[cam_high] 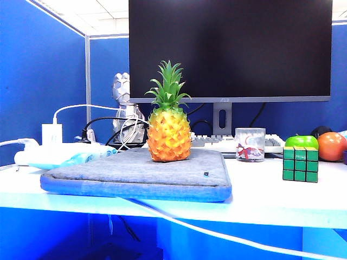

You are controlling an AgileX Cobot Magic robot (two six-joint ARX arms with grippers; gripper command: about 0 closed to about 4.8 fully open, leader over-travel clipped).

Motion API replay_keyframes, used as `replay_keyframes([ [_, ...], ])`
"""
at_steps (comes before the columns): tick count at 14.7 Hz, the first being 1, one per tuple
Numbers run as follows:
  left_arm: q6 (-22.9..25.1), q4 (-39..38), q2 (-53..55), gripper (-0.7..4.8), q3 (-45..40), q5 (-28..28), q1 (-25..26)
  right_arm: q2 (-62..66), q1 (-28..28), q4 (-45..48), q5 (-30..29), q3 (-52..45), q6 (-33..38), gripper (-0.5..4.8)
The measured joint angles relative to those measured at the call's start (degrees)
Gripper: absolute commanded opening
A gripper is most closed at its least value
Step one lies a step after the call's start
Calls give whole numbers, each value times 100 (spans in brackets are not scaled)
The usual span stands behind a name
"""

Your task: Rotate the Rubik's Cube so that its red face is facing towards you.

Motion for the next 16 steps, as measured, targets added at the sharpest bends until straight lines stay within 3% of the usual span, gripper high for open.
replay_keyframes([
  [9, -15, 0, 0, -2, 0, 0, 0, 0, 0, 0, -4, 0, 0, -1],
  [10, -238, 4, 0, -1, 0, 0, 0, 0, 0, 0, -13, 0, 0, -1],
  [11, -1082, 11, 0, 64, 0, 0, 0, 0, 0, 2, -39, 0, 0, 0],
  [12, -1552, 122, 0, 106, 0, 122, 0, 0, 0, 46, -164, -7, 0, 0],
  [14, -1766, 603, 0, 122, 2, 846, 0, -2, 0, 197, -654, -33, 20, 0],
  [15, -2033, 929, 0, 122, 107, 1150, -2, 0, 0, 437, -1316, -46, 33, 0],
  [16, -2048, 927, 9, 122, 238, 1154, 0, -2, 2, 660, -1523, -42, 118, 0],
])
